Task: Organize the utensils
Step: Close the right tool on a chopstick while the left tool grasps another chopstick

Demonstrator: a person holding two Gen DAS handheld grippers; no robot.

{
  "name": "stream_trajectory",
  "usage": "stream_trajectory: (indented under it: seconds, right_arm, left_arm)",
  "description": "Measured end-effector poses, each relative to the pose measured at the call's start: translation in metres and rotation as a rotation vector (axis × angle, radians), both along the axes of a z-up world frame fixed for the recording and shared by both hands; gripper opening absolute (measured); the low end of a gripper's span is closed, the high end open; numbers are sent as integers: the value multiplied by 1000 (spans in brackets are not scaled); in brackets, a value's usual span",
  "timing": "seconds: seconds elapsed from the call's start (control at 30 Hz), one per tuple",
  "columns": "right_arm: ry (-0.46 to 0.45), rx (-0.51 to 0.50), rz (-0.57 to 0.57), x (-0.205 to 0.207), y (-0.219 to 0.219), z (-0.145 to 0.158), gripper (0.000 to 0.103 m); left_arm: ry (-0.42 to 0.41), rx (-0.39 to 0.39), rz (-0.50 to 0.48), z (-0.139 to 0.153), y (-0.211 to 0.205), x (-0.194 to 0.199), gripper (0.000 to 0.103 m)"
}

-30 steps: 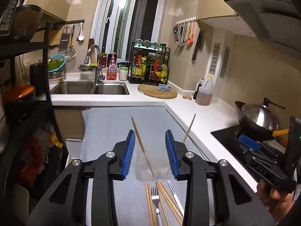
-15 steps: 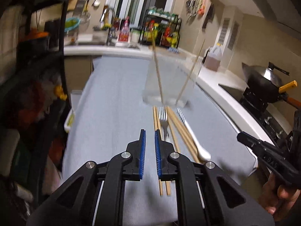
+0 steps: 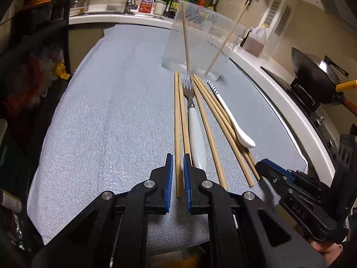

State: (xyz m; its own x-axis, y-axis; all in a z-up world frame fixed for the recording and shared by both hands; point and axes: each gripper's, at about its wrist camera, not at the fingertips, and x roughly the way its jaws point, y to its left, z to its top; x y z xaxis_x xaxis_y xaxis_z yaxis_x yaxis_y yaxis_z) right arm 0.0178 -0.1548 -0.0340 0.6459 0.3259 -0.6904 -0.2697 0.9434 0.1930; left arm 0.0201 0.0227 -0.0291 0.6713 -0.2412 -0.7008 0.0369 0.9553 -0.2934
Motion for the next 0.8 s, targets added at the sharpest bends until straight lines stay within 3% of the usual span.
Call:
stream_trajectory:
  seconds: [0.33, 0.8]
  right_arm:
    - [-29, -80, 29, -4, 5, 0, 5]
    - [-9, -51, -14, -4, -22, -1, 7]
  left_arm:
    - [5, 100, -10, -5, -13, -3, 10]
    - [-7, 116, -1, -5, -15, -6, 10]
